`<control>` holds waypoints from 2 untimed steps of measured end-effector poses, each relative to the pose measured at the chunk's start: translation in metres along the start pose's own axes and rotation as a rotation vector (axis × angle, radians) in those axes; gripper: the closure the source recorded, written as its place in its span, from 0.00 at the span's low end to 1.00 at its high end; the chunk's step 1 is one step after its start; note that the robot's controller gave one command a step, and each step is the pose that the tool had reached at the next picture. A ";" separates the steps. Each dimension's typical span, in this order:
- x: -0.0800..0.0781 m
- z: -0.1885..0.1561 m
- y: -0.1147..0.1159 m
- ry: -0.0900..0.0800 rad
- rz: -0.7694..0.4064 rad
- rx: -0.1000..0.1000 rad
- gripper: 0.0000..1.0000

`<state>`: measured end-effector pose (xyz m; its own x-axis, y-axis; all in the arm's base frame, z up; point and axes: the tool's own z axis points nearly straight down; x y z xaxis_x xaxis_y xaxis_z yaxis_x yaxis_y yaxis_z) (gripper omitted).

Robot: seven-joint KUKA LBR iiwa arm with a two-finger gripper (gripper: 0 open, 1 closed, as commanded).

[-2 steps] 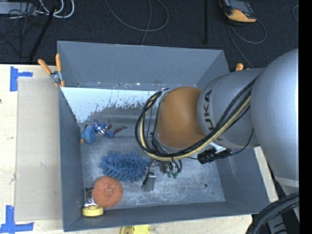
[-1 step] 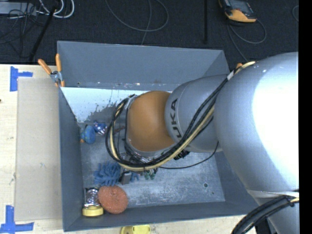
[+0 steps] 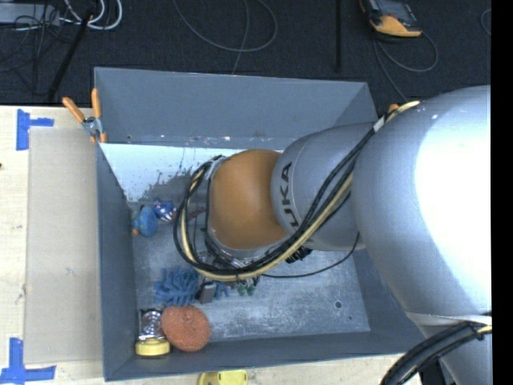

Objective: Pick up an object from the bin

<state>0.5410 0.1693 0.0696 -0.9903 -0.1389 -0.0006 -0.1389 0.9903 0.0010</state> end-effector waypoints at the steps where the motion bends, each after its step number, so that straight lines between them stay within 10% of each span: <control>1: -0.020 -0.115 0.006 0.000 -0.013 0.001 1.00; 2: -0.020 -0.115 0.006 0.000 -0.012 0.001 1.00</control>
Offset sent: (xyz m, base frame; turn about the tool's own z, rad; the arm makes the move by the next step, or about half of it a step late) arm 0.0000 0.0000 0.0000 0.0000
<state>0.5596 0.1778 0.1847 -0.9886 -0.1508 -0.0006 -0.1508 0.9886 0.0002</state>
